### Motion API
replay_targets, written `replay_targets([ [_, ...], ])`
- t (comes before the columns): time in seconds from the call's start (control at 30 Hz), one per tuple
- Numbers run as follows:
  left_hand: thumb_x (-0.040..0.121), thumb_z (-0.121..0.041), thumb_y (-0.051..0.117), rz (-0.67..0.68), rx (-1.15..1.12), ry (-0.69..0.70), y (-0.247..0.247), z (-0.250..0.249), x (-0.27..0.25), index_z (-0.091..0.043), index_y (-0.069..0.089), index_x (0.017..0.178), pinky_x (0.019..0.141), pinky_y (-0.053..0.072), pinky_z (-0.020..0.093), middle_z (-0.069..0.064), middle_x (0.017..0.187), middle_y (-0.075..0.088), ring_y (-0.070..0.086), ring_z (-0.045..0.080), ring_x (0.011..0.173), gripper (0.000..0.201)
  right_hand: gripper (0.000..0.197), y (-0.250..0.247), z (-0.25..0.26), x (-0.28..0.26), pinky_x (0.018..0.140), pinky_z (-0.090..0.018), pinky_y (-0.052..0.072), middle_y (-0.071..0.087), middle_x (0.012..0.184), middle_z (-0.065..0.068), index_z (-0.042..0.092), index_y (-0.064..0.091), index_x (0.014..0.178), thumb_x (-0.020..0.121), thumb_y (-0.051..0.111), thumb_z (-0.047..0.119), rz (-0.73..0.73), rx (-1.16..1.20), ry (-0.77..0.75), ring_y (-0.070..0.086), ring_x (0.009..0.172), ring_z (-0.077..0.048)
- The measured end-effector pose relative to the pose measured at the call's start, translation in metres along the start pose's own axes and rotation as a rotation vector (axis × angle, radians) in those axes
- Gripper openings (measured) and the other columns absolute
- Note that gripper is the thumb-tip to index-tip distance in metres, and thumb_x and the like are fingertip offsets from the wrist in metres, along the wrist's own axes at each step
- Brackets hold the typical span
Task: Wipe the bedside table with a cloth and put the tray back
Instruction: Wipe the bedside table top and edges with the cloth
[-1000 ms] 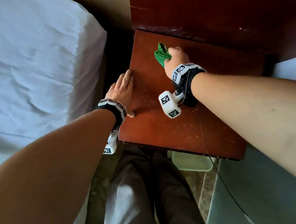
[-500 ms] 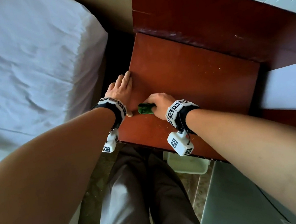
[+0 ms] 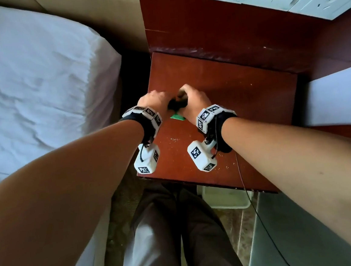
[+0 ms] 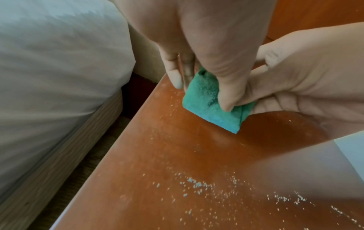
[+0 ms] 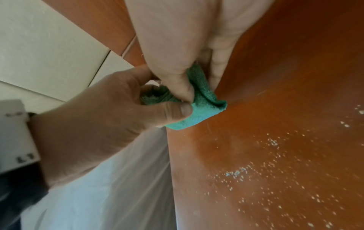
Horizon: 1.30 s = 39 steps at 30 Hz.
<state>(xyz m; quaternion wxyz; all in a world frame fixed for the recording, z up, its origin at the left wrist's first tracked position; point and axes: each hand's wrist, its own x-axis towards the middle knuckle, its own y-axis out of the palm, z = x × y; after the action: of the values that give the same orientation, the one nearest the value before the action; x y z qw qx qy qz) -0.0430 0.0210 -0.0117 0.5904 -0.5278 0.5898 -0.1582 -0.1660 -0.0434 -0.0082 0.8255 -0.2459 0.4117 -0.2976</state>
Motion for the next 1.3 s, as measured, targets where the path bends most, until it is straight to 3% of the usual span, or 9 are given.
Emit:
replay_targets([
  [0.07,0.085,-0.033,0.063,-0.012,0.007,-0.016,-0.005,0.003,0.003,-0.023,0.063,0.109,0.074,0.052,0.036,0.003,0.107,0.065,0.064,0.028,0.095,0.026,0.039,0.002,-0.007,0.001,0.078,-0.034,0.053,0.07,0.102,-0.004,0.022,0.058,0.111,0.074,0.07,0.017,-0.002,0.005,0.005,0.065,0.093,-0.027],
  [0.13,0.085,-0.022,0.065,-0.065,-0.051,-0.017,-0.009,0.01,0.01,-0.016,0.063,0.108,0.076,0.05,0.038,0.006,0.11,0.061,0.06,0.028,0.102,0.024,0.045,0.006,-0.019,0.005,0.09,-0.034,0.05,0.063,0.12,-0.002,0.021,0.055,0.12,0.077,0.068,0.014,-0.023,-0.042,0.03,0.059,0.11,-0.027],
  [0.23,0.082,-0.012,0.063,-0.147,-0.098,-0.018,-0.015,0.021,0.022,-0.013,0.06,0.109,0.078,0.049,0.041,0.009,0.111,0.059,0.055,0.03,0.108,0.027,0.065,0.014,-0.039,0.009,0.108,-0.042,0.037,0.031,0.15,0.001,0.023,0.039,0.141,0.082,0.067,0.021,-0.013,-0.172,0.124,0.03,0.137,-0.033],
  [0.37,0.086,-0.009,0.056,-0.177,-0.081,0.0,-0.022,0.029,0.039,-0.021,0.055,0.124,0.078,0.046,0.04,0.011,0.113,0.055,0.051,0.033,0.11,0.039,0.077,0.023,-0.051,0.006,0.115,-0.048,0.023,0.0,0.161,0.006,0.033,0.018,0.151,0.088,0.062,0.034,-0.041,-0.322,0.163,0.004,0.147,-0.029],
  [0.5,0.088,-0.008,0.056,-0.095,-0.015,0.082,-0.021,0.036,0.054,-0.033,0.051,0.136,0.09,0.045,0.04,0.01,0.126,0.05,0.049,0.034,0.116,0.055,0.075,0.032,-0.056,0.004,0.116,-0.053,0.019,-0.003,0.161,0.003,0.033,0.018,0.151,0.089,0.06,0.038,-0.04,-0.408,0.139,0.0,0.147,-0.03],
  [0.6,0.092,-0.01,0.053,-0.018,0.086,0.101,-0.014,0.039,0.057,-0.034,0.057,0.129,0.095,0.044,0.038,0.005,0.132,0.05,0.047,0.031,0.12,0.045,0.076,0.034,-0.058,0.004,0.117,-0.054,0.015,-0.005,0.161,0.002,0.033,0.016,0.151,0.09,0.06,0.037,-0.046,-0.408,0.13,-0.003,0.147,-0.031],
  [0.87,0.092,-0.007,0.048,0.074,0.187,0.103,0.003,0.044,0.025,-0.038,0.058,0.125,0.099,0.046,0.035,-0.002,0.134,0.048,0.043,0.029,0.124,0.046,0.076,0.037,-0.062,0.006,0.118,-0.055,0.01,-0.015,0.16,0.002,0.033,0.007,0.152,0.094,0.054,0.041,-0.005,-0.439,0.129,-0.009,0.147,-0.032],
  [1.13,0.092,-0.011,0.052,0.118,0.108,0.009,0.042,0.046,-0.032,-0.041,0.059,0.124,0.094,0.048,0.034,-0.005,0.133,0.044,0.043,0.026,0.121,0.045,0.076,0.044,-0.069,0.002,0.116,-0.056,0.014,-0.001,0.162,0.001,0.032,0.021,0.151,0.087,0.063,0.039,-0.124,-0.381,0.062,0.0,0.147,-0.035],
  [1.3,0.091,-0.009,0.049,0.113,0.031,-0.039,0.073,0.043,-0.067,-0.041,0.058,0.126,0.095,0.047,0.032,-0.007,0.138,0.042,0.043,0.025,0.117,0.048,0.075,0.042,-0.068,0.005,0.117,-0.053,0.014,-0.003,0.162,0.001,0.033,0.019,0.151,0.089,0.061,0.04,-0.106,-0.405,0.07,-0.001,0.148,-0.032],
])
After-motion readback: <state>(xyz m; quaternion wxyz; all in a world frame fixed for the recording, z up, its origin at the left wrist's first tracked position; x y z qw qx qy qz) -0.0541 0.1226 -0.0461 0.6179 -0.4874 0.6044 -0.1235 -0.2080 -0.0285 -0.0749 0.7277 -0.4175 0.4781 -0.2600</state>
